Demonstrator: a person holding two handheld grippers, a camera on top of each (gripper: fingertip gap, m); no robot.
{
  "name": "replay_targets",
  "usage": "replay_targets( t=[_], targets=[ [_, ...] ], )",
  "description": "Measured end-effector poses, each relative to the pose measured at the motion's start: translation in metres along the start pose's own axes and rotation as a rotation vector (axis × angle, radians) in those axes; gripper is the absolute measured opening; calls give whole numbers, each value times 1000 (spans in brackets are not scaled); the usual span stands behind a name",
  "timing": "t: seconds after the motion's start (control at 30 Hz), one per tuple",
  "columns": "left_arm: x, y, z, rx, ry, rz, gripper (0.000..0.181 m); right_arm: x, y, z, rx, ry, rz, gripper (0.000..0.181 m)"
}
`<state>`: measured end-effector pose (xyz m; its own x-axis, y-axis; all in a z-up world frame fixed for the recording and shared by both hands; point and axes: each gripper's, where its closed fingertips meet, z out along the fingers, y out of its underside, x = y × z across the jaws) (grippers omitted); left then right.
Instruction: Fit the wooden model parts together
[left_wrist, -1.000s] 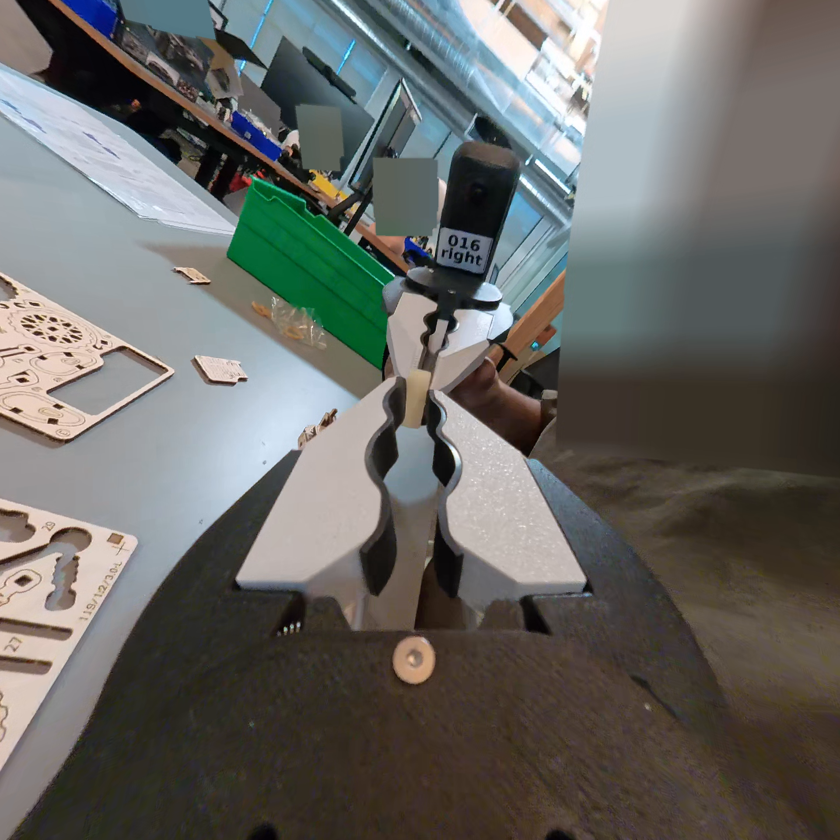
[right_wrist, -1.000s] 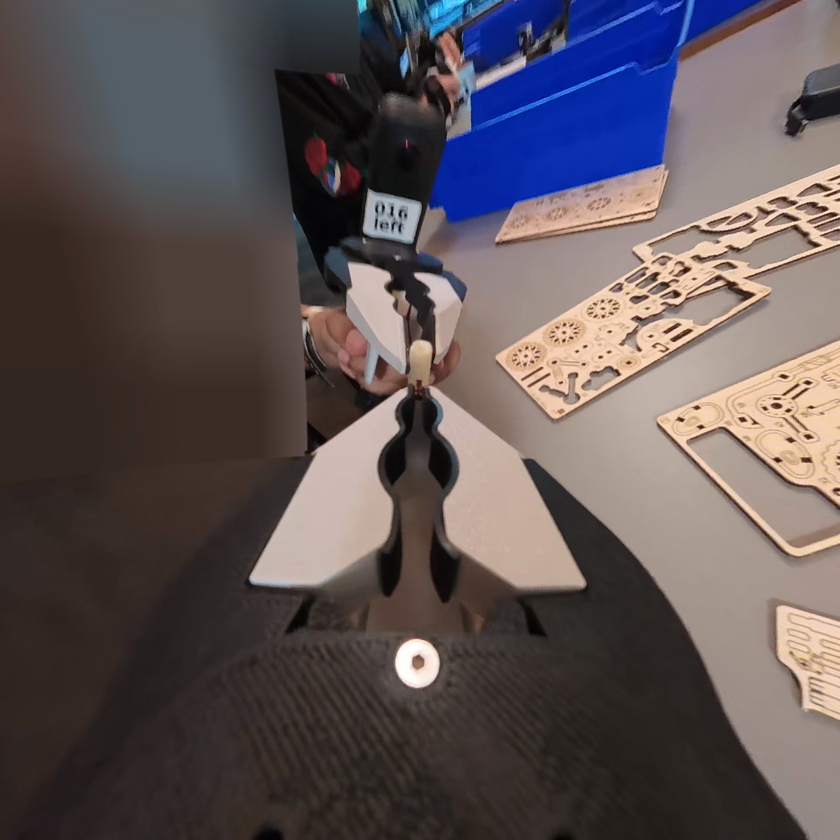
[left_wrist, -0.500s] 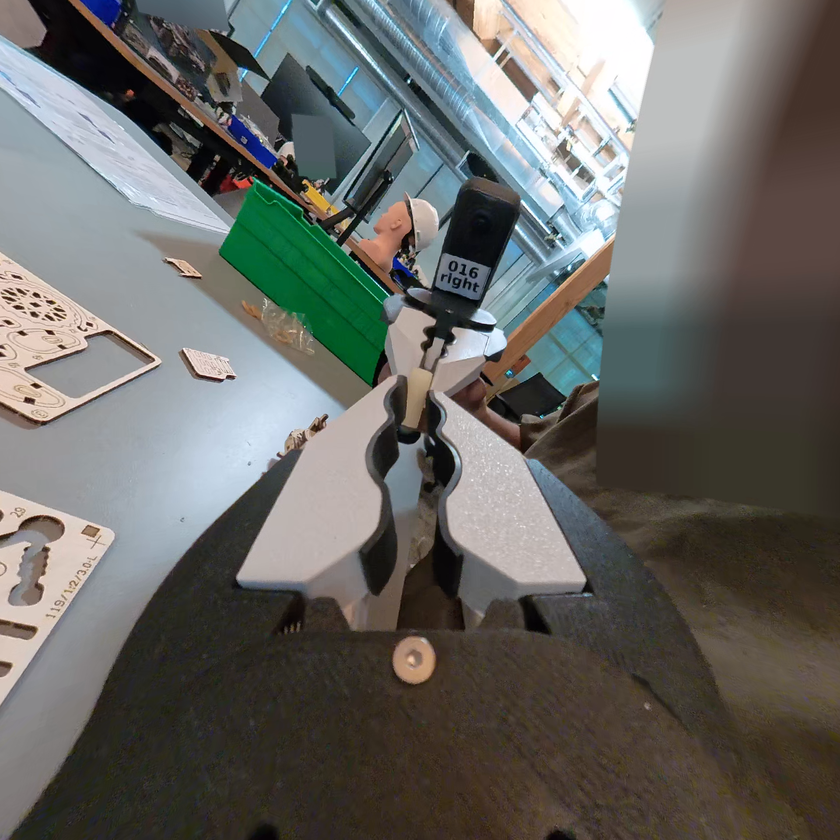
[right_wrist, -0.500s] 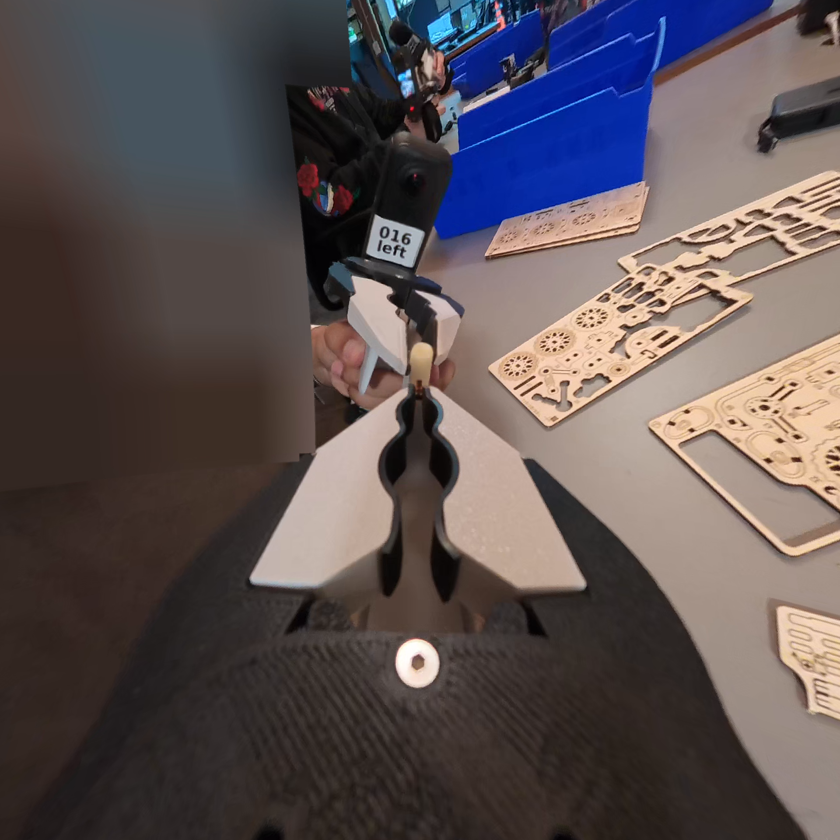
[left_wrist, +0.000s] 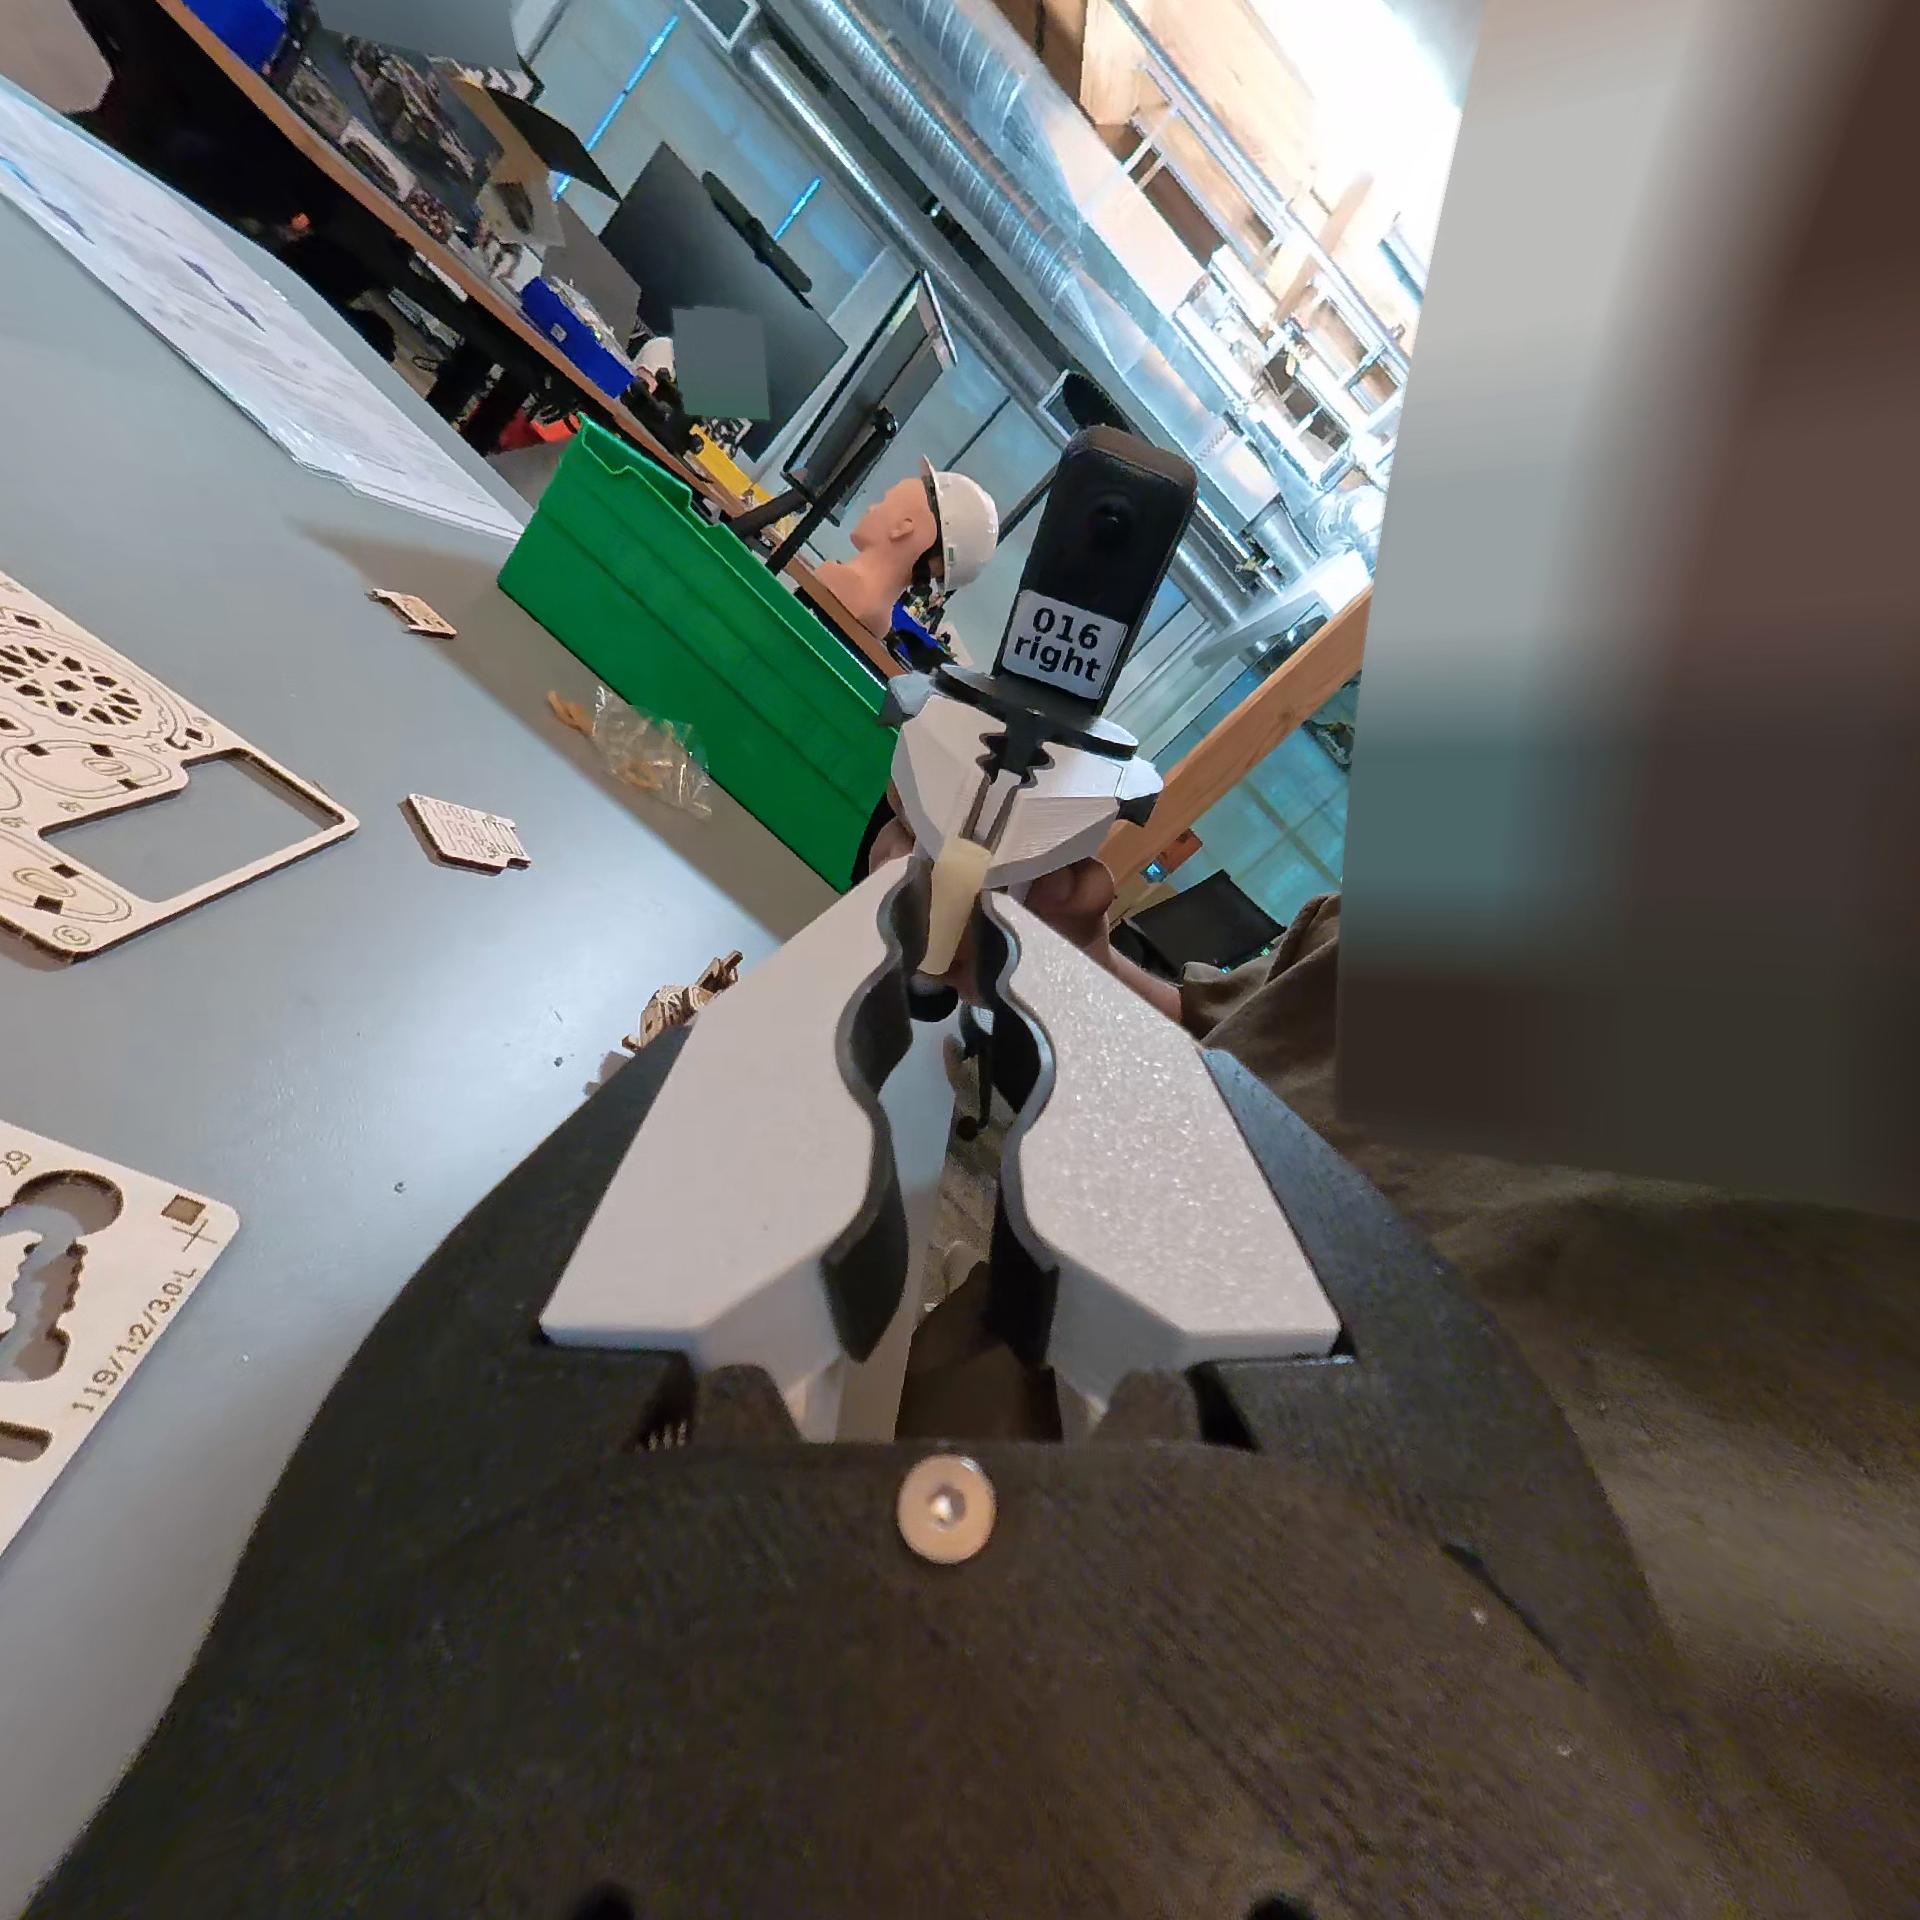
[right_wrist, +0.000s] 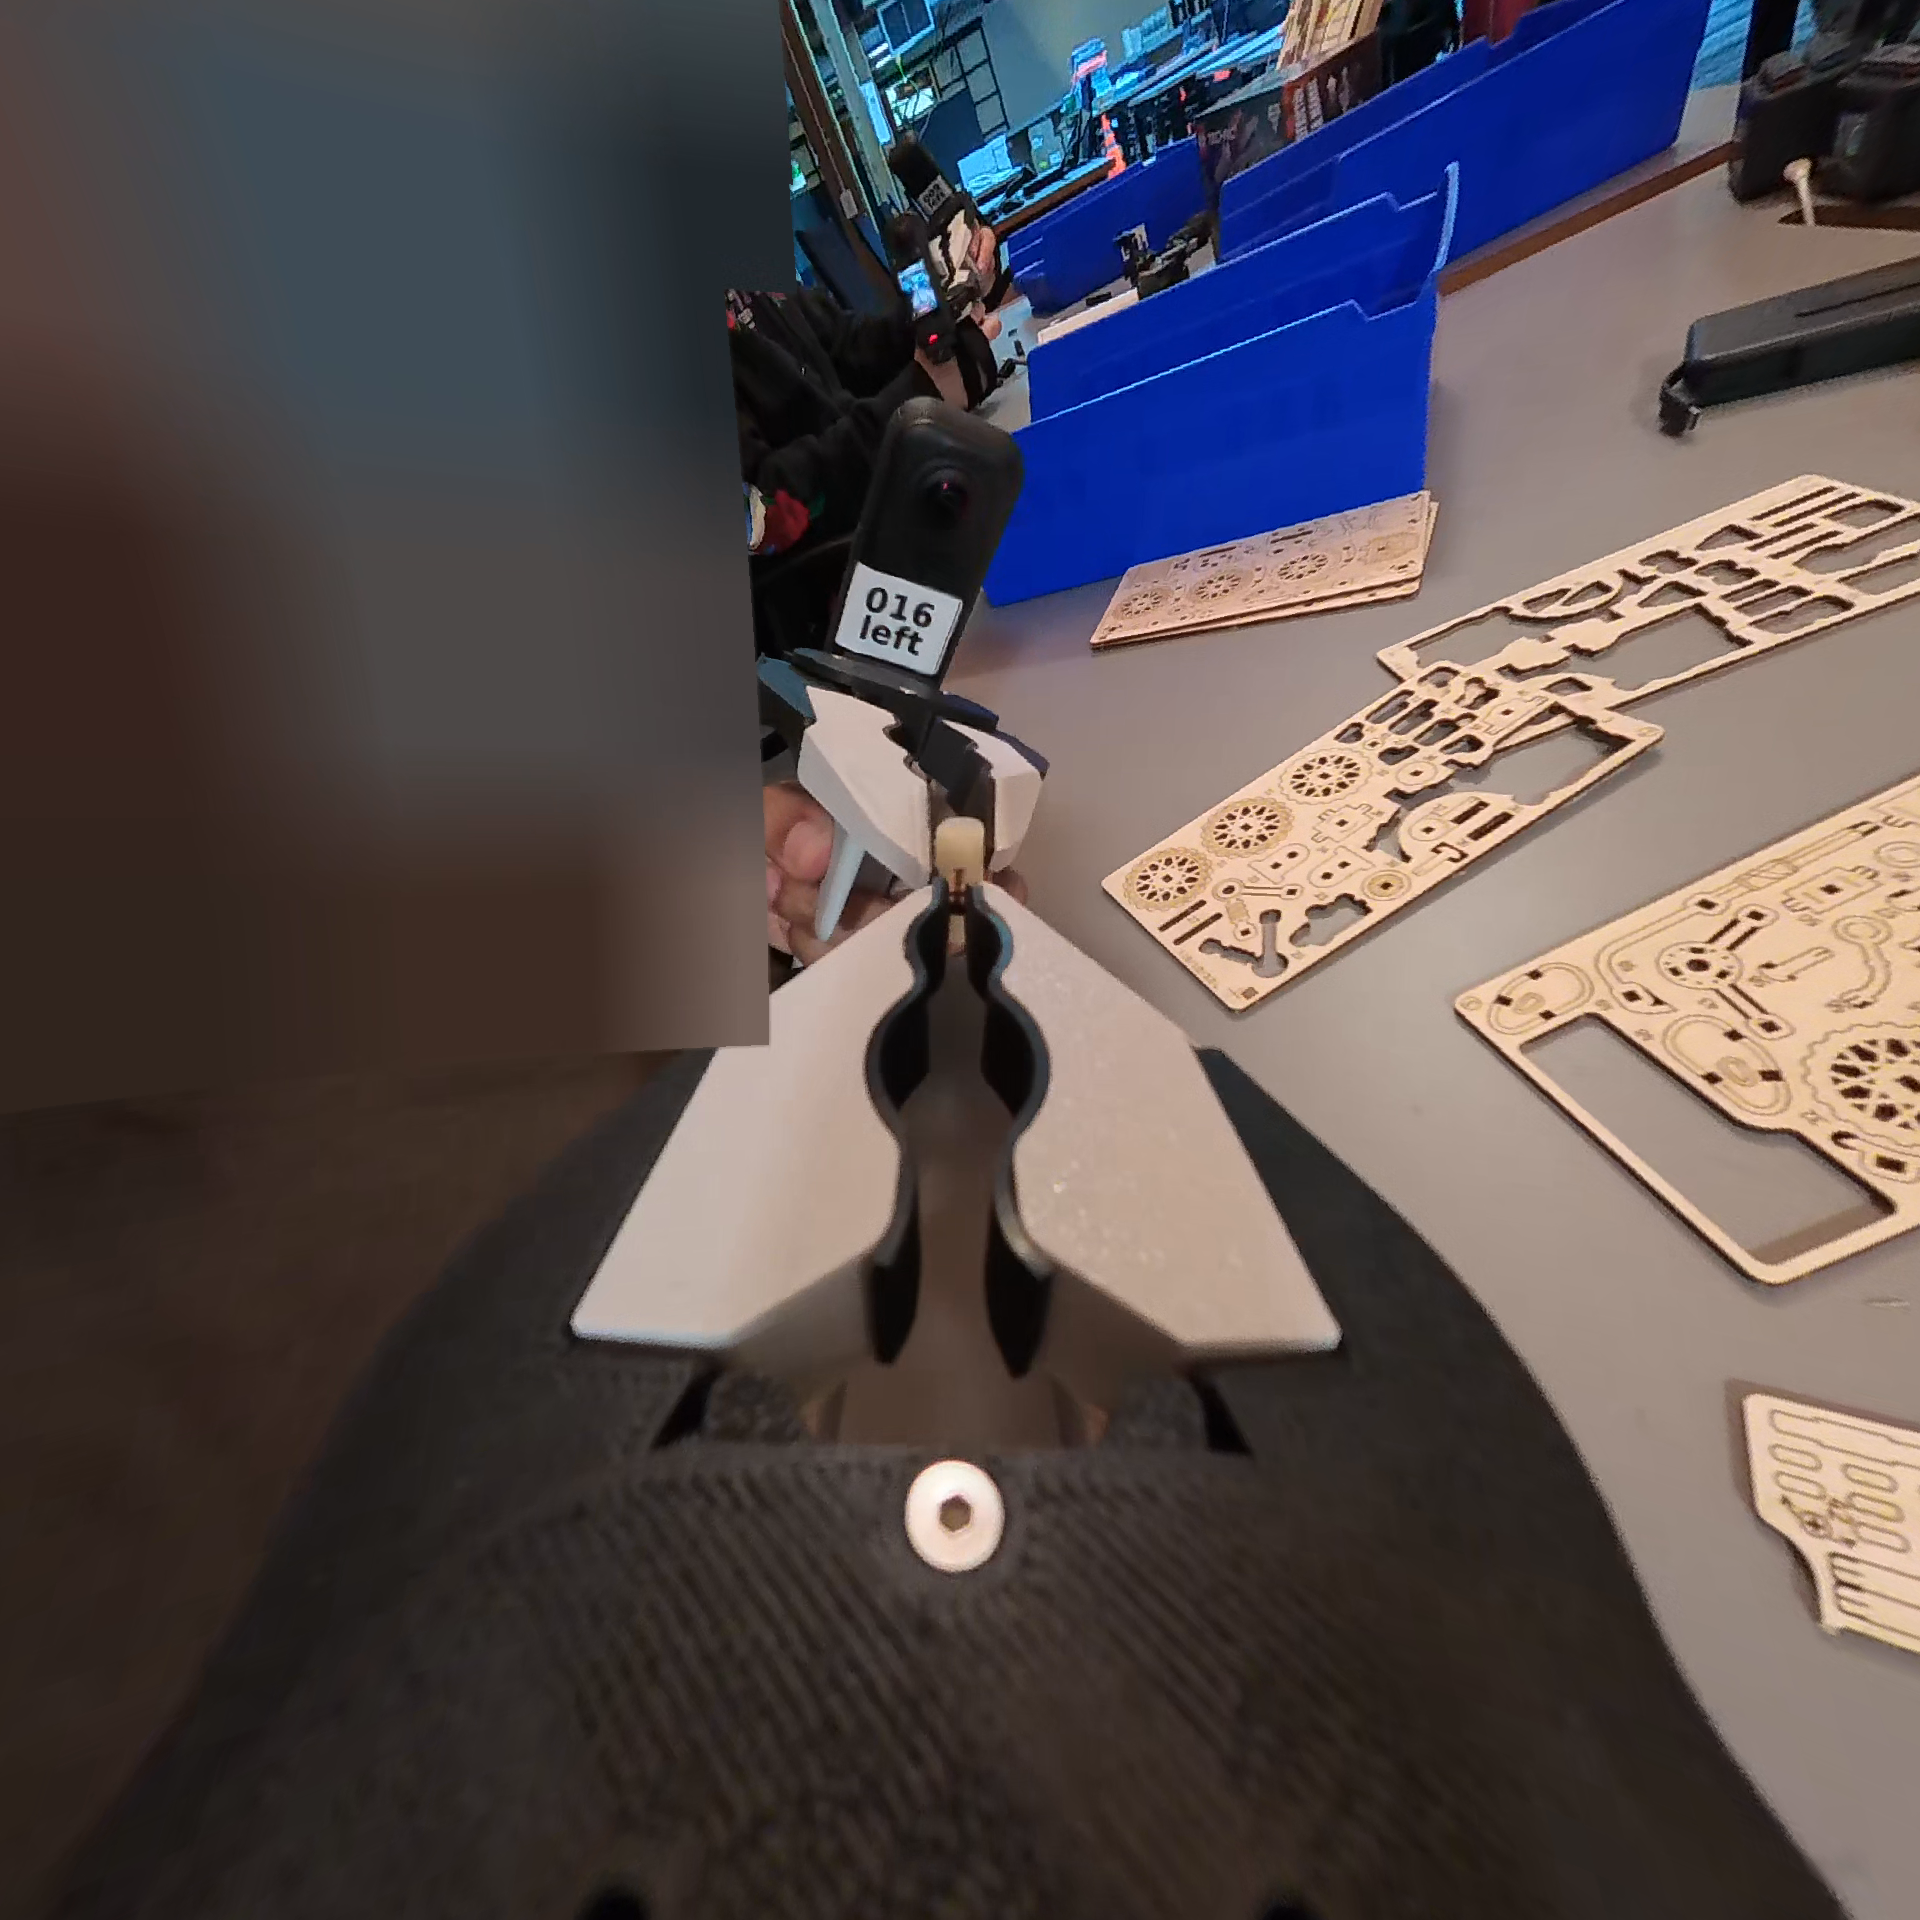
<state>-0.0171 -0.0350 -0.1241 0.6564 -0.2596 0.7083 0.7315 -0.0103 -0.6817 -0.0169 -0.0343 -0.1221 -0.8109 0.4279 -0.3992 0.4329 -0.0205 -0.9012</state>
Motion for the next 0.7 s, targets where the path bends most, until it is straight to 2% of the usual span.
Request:
replay_targets(
  t=[0.37, 0.7],
  targets=[
    [5, -3, 6, 68, 42, -88, 1, -1, 8, 9, -34, 11, -23, 1],
    [-7, -10, -5, 88, 2, -94, 2, 8, -1, -2, 28, 19, 18, 0]
  ],
)
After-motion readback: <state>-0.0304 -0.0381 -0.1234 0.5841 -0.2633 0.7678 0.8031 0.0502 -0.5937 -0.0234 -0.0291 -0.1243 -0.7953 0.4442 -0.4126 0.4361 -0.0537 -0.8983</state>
